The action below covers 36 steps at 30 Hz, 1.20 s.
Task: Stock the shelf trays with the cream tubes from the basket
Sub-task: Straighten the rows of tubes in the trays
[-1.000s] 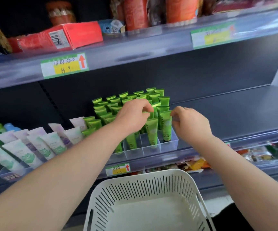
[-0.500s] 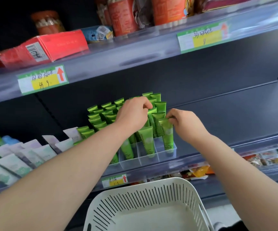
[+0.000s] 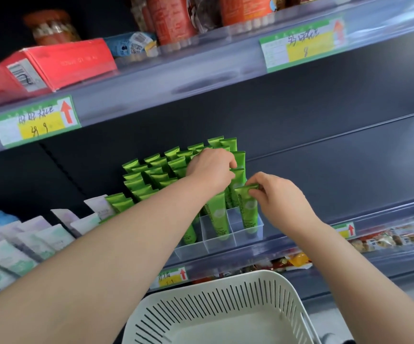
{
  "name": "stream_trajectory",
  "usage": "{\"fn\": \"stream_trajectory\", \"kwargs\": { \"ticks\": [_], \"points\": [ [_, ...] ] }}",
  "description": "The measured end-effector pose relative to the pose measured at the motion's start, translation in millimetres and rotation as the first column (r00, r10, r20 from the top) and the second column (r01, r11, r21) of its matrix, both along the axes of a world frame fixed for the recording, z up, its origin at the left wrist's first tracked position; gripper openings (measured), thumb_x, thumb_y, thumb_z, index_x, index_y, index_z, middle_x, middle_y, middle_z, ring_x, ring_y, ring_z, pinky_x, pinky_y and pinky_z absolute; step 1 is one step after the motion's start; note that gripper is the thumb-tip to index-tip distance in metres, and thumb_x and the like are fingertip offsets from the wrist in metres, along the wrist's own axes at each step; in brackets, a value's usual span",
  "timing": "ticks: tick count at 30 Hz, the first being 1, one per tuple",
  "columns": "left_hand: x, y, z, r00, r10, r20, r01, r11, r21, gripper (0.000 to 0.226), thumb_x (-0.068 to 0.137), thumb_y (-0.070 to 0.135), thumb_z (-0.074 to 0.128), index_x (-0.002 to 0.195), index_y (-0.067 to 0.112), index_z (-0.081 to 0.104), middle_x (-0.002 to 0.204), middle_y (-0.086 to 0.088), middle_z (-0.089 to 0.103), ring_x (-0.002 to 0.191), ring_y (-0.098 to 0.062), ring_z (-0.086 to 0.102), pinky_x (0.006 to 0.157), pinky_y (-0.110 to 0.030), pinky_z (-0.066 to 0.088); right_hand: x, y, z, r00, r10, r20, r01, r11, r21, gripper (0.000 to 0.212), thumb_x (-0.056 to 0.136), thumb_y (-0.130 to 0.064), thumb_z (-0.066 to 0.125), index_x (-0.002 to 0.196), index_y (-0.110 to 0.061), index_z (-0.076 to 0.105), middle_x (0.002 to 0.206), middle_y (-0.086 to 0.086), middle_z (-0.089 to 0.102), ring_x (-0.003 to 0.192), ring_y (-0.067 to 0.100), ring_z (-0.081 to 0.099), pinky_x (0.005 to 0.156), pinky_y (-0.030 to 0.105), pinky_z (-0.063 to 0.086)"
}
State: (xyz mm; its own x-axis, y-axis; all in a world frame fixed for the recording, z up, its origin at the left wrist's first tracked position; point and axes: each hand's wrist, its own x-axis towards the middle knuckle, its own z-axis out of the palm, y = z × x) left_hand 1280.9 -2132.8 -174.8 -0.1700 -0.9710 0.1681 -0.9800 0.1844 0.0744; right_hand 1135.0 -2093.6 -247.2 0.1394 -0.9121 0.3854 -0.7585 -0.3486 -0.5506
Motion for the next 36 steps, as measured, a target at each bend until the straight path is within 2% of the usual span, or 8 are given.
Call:
{"fn": "stream_trajectory", "kwargs": {
  "ticks": [3,8,14,19,21,25,29,36],
  "points": [
    [-5.7,-4.8,0.2,0.999,0.000,0.055,-0.001,1.000,0.022,0.019,0.090,0.029,0.065,0.108,0.030,0.070,0.113,0.004,0.067,0.108,-0.022,0.059,0.085,-0.033,0.047,-0.1,-0.3,-3.4,0.999,0.032,0.015,-0.032,0.999,-0.008,0.019,0.094,-0.025,0.054,0.112,-0.023,0.059,0.097,-0.006,0.064,0.088,0.018,0.060,0.070,0.035,0.051],
    [-13.9,-8.0,-3.5,0.999,-0.029,0.023,0.029,1.000,-0.006,0.015,0.092,0.026,0.061,0.100,0.023,0.073,0.102,0.000,0.070,0.099,-0.024,0.062,0.080,-0.034,0.051,-4.3,-2.1,-3.2,0.996,0.085,-0.007,-0.085,0.995,0.055,0.028,0.091,-0.027,0.057,0.119,-0.027,0.055,0.102,-0.008,0.063,0.090,0.014,0.059,0.075,0.037,0.052],
    [-15.8,-9.4,-7.7,1.000,0.000,0.006,0.000,1.000,0.017,0.012,0.092,0.027,0.060,0.094,0.024,0.072,0.103,0.003,0.069,0.098,-0.024,0.061,0.081,-0.035,0.051,-12.0,0.4,-2.1,0.997,0.069,-0.021,-0.066,0.991,0.117,0.038,0.087,-0.034,0.064,0.123,-0.027,0.051,0.112,-0.010,0.062,0.104,0.012,0.058,0.083,0.037,0.051],
    [-3.2,-10.6,0.2,0.992,0.032,-0.122,-0.029,0.999,0.024,0.027,0.089,0.044,0.060,0.079,0.021,0.070,0.083,0.007,0.067,0.083,-0.020,0.061,0.071,-0.032,0.048,-17.5,1.1,-5.0,0.993,0.039,-0.115,-0.023,0.990,0.136,0.039,0.090,-0.018,0.057,0.127,-0.027,0.047,0.122,-0.010,0.057,0.112,0.014,0.054,0.082,0.034,0.050],
    [1.4,-12.3,5.3,0.989,0.037,-0.146,-0.043,0.998,-0.041,0.022,0.090,0.039,0.059,0.081,0.023,0.071,0.087,0.007,0.069,0.086,-0.021,0.062,0.075,-0.034,0.050,-17.7,0.4,-6.5,0.978,-0.019,-0.208,0.033,0.997,0.065,0.040,0.090,-0.014,0.053,0.127,-0.028,0.046,0.119,-0.007,0.056,0.109,0.017,0.052,0.072,0.031,0.046],
    [6.9,-20.6,6.9,0.995,0.105,0.000,-0.104,0.993,-0.050,0.010,0.086,0.029,0.069,0.090,0.022,0.075,0.101,0.003,0.071,0.096,-0.023,0.064,0.082,-0.033,0.052,-17.1,-1.5,-9.3,0.910,-0.127,-0.395,0.101,0.991,-0.086,0.042,0.088,-0.010,0.053,0.125,-0.028,0.046,0.108,-0.006,0.056,0.100,0.019,0.051,0.065,0.028,0.031],
    [6.0,-28.4,1.2,0.992,0.120,0.047,-0.121,0.993,0.012,0.018,0.086,0.025,0.071,0.104,0.025,0.074,0.113,0.000,0.069,0.105,-0.024,0.062,0.085,-0.031,0.050,-18.2,-2.8,-10.0,0.916,-0.127,-0.381,0.102,0.991,-0.085,0.041,0.088,-0.010,0.053,0.124,-0.028,0.047,0.109,-0.006,0.057,0.100,0.018,0.052,0.066,0.027,0.032],
    [-7.1,-33.7,-4.5,0.998,0.050,-0.044,-0.053,0.996,-0.072,0.015,0.089,0.022,0.066,0.100,0.023,0.075,0.108,0.002,0.071,0.102,-0.022,0.063,0.083,-0.029,0.048,-18.2,-5.3,-11.4,0.929,-0.122,-0.349,0.106,0.992,-0.065,0.041,0.088,-0.012,0.053,0.125,-0.029,0.046,0.111,-0.007,0.057,0.101,0.018,0.052,0.066,0.027,0.032]
  ]
}}
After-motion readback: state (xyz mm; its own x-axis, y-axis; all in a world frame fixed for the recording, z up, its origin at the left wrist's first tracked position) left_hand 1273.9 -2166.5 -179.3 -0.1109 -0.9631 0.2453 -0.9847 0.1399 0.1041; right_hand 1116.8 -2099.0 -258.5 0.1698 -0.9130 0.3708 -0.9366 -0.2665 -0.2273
